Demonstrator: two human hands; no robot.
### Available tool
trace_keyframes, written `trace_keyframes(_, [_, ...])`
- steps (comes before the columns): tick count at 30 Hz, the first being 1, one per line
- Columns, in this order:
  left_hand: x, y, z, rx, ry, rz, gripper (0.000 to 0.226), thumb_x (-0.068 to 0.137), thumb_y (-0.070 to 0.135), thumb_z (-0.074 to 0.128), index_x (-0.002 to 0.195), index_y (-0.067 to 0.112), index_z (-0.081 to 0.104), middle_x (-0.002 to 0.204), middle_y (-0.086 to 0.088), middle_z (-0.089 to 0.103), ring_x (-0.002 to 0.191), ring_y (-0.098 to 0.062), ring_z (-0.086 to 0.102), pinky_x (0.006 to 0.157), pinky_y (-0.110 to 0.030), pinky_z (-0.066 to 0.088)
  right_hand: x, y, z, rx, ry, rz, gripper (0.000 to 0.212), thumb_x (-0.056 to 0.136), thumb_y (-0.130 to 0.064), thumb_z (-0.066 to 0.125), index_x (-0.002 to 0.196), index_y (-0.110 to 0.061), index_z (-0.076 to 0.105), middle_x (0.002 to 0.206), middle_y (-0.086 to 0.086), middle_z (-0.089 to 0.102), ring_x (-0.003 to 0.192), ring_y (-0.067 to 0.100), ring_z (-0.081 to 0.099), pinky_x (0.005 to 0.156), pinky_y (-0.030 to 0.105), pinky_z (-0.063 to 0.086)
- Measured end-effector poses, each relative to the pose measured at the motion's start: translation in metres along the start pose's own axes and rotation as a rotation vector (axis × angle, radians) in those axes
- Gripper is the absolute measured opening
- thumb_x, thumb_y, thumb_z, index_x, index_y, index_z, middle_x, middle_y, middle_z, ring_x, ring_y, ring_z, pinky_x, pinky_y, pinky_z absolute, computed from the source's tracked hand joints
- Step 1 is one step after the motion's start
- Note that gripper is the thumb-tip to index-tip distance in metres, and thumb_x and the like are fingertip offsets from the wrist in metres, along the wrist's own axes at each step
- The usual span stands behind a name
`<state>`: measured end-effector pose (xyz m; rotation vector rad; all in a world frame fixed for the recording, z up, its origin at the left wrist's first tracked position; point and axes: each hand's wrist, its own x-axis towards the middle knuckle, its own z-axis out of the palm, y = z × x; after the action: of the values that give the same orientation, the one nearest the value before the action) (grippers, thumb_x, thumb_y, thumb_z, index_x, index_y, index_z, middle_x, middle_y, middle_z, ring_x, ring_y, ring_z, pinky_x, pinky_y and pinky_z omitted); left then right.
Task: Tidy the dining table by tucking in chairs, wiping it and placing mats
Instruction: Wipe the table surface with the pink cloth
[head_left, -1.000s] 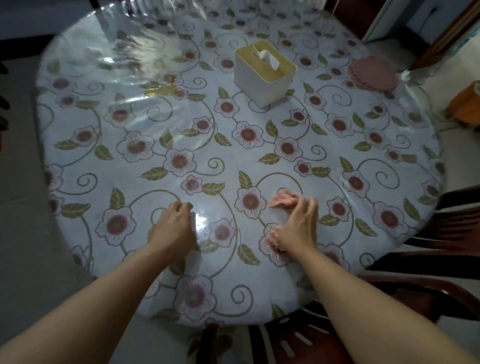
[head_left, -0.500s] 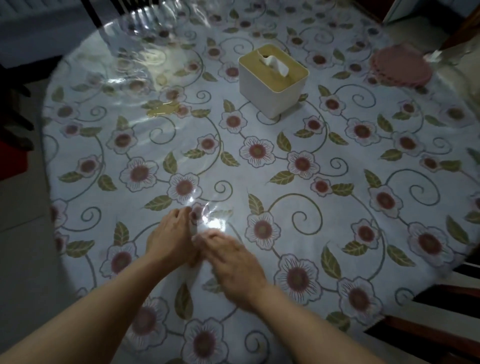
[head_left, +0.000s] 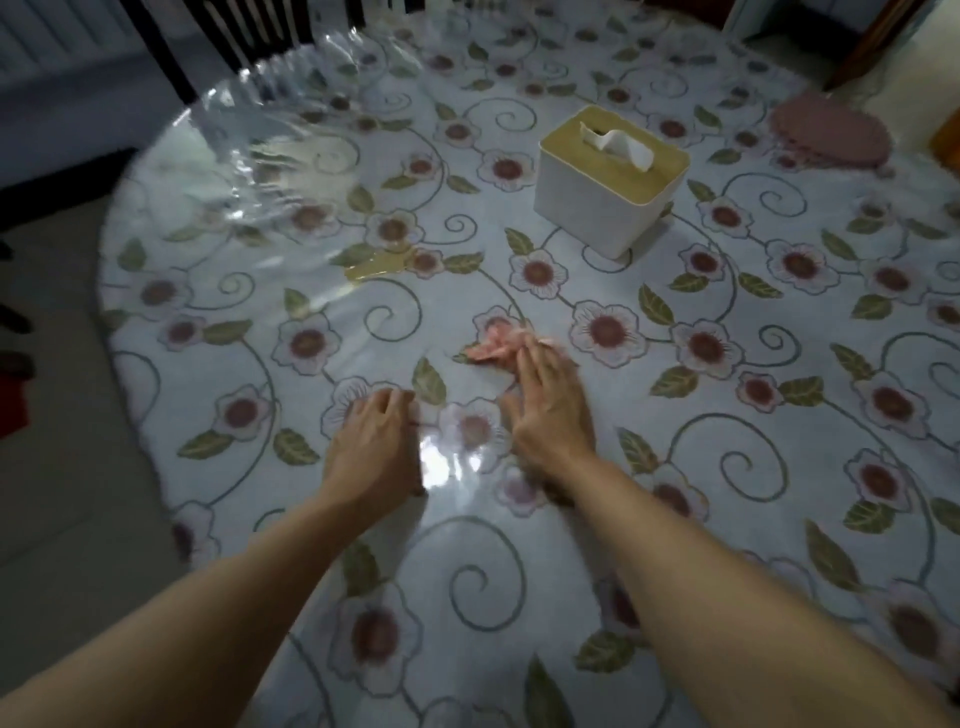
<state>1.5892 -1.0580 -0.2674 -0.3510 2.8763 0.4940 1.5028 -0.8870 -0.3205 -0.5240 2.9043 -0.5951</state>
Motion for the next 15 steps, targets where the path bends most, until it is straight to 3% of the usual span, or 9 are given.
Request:
trace_keyframes(3, [0.004,-0.038,-0.013,0.006,-0.004,0.038,0.029,0.084,0.014,0.051,0.113,0.016,0.047,0.117,-0.006,0.052,0.107,-0.028,0.049,0.080,-0.036,0.038,-0.030,-0.061,0.027,-0.018,-0.054,-0.174,0.068,0.096,-0.042,0.037,0.152,-0.018,0.008,0.160,-0.002,0.004,0.147,0.014,-0.004,0.116,0.024,-0.013])
trace_keyframes(5, [0.009,-0.060,-0.021,0.005,0.007,0.062,0.026,0.085,0.016,0.050,0.111,0.016,0.048,0.114,-0.004,0.053,0.105,-0.028,0.051,0.077,-0.036,0.037,-0.053,-0.080,0.032,-0.061,-0.121,-0.328,0.069,0.090,-0.043,0.044,0.150,-0.017,0.021,0.158,-0.002,0.017,0.146,0.014,0.004,0.115,0.022,-0.013])
trace_keyframes(8, [0.014,-0.078,-0.031,-0.005,-0.010,0.102,0.021,0.087,0.017,0.048,0.108,0.016,0.048,0.111,-0.005,0.053,0.102,-0.027,0.051,0.079,-0.037,0.041,-0.054,-0.067,0.026,-0.130,-0.113,-0.397,0.062,0.086,-0.043,0.044,0.143,-0.018,0.039,0.152,-0.002,0.034,0.141,0.014,0.018,0.117,0.033,0.009])
trace_keyframes(11, [0.015,-0.080,-0.037,-0.010,-0.034,0.114,0.027,0.087,0.013,0.048,0.113,0.017,0.047,0.116,-0.003,0.051,0.105,-0.023,0.048,0.081,-0.034,0.040,-0.033,-0.038,0.014,-0.066,0.012,0.000,0.058,0.091,-0.043,0.042,0.145,-0.025,0.030,0.154,-0.005,0.024,0.142,0.015,0.020,0.117,0.040,0.021])
trace_keyframes(13, [0.016,-0.086,-0.039,-0.004,-0.046,0.136,0.032,0.086,0.012,0.048,0.117,0.018,0.046,0.117,-0.002,0.050,0.106,-0.022,0.047,0.079,-0.031,0.037,-0.016,-0.032,0.008,-0.017,0.047,0.269,0.067,0.095,-0.045,0.040,0.151,-0.016,0.016,0.160,0.001,0.009,0.146,0.021,0.008,0.120,0.040,0.010])
trace_keyframes(15, [0.019,-0.091,-0.043,-0.003,-0.067,0.151,0.034,0.084,0.012,0.049,0.118,0.019,0.045,0.116,0.000,0.051,0.106,-0.021,0.048,0.075,-0.028,0.034,-0.004,-0.044,0.012,0.000,0.048,0.407,0.078,0.095,-0.048,0.040,0.152,-0.010,0.004,0.161,0.005,-0.003,0.147,0.021,-0.003,0.120,0.036,0.000])
